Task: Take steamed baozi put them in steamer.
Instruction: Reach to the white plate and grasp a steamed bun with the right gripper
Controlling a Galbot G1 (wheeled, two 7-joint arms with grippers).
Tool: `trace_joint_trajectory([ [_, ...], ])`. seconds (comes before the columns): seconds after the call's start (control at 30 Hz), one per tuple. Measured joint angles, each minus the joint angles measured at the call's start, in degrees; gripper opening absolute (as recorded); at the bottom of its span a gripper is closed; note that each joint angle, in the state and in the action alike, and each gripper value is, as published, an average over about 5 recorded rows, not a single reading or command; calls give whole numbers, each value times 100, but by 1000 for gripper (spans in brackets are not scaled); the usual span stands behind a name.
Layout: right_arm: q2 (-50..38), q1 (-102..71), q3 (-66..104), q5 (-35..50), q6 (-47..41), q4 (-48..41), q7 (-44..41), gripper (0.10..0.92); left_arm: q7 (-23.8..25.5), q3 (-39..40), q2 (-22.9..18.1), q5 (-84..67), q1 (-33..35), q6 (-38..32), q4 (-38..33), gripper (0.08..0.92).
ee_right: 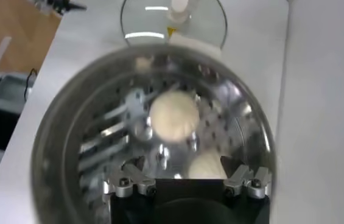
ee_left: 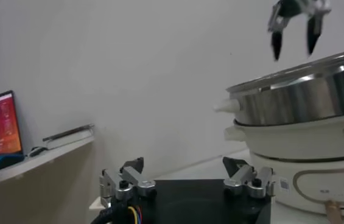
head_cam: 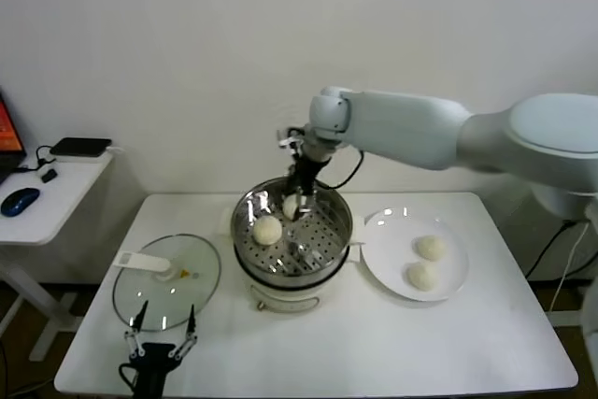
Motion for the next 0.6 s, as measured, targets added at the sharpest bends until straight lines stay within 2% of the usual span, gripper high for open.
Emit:
trace_joint_trajectory([
  [0.27, -1016, 452, -600, -430, 621, 376, -567, 823, 6, 13, 0, 43, -2, 7, -15, 823],
  [0.6, -2031, 329, -932, -1298, 931, 640, -714, 823, 5, 48, 0, 151, -15, 2, 67, 823],
])
